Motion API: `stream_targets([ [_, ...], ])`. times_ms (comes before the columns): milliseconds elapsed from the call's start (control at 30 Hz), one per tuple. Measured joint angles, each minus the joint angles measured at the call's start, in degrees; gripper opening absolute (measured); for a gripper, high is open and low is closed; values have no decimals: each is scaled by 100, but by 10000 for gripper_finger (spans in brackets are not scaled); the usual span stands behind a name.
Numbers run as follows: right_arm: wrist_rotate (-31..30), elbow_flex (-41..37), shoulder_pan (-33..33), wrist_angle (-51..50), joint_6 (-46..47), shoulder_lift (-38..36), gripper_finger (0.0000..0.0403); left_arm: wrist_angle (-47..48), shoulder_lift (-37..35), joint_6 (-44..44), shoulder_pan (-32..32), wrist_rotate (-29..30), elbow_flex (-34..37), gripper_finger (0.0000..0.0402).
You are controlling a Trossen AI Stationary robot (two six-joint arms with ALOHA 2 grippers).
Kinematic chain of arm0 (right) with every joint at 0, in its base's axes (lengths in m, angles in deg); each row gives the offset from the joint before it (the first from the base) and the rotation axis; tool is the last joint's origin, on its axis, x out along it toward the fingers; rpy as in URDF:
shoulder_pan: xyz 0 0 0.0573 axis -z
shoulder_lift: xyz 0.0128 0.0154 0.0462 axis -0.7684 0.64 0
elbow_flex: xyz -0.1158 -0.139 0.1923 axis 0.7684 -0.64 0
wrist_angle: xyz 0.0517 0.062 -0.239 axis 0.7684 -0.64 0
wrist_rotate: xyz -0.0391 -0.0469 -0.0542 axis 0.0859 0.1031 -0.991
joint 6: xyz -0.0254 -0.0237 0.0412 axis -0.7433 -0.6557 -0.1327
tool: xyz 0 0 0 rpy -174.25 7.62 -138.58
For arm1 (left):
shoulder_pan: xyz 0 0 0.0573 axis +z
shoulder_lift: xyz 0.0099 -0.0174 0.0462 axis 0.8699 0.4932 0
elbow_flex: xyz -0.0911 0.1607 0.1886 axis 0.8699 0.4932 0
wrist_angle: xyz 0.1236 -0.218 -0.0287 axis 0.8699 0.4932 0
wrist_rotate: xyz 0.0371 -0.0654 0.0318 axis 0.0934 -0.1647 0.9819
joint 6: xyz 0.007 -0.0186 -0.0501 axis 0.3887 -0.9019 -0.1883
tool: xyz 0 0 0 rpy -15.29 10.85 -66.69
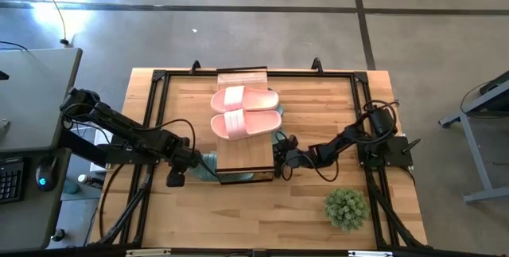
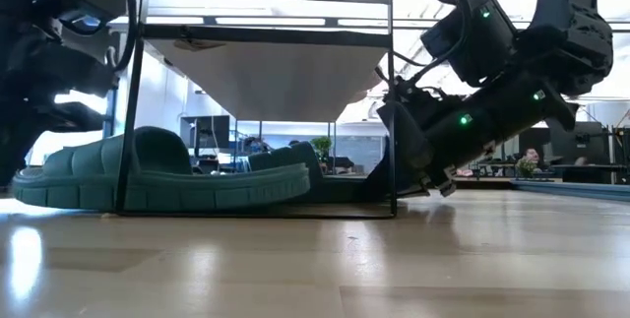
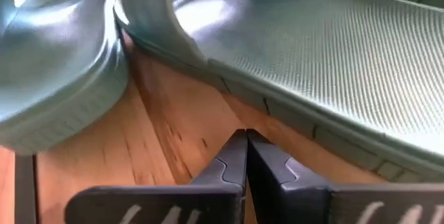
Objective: Pick and place slides into the shelf
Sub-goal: Put the green slide under the shelf
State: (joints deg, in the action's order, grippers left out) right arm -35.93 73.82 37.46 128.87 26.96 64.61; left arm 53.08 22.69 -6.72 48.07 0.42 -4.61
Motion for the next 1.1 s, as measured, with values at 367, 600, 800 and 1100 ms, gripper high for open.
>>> stream_targets([
  [367,733,0,219,507,-977,-189,0,14,0,-1,-2,-23,0,0],
  [600,787,-303,436,890,-1087,-184,0,-19,0,-62,-2,-38,0,0],
  [800,517,-304,461,875,-916,-184,0,-47,0,-124,-2,-90,0,0],
  [1100,566,-498,490,787,-1221,-512,0,-43,0,-173,-7,-115,0,0],
])
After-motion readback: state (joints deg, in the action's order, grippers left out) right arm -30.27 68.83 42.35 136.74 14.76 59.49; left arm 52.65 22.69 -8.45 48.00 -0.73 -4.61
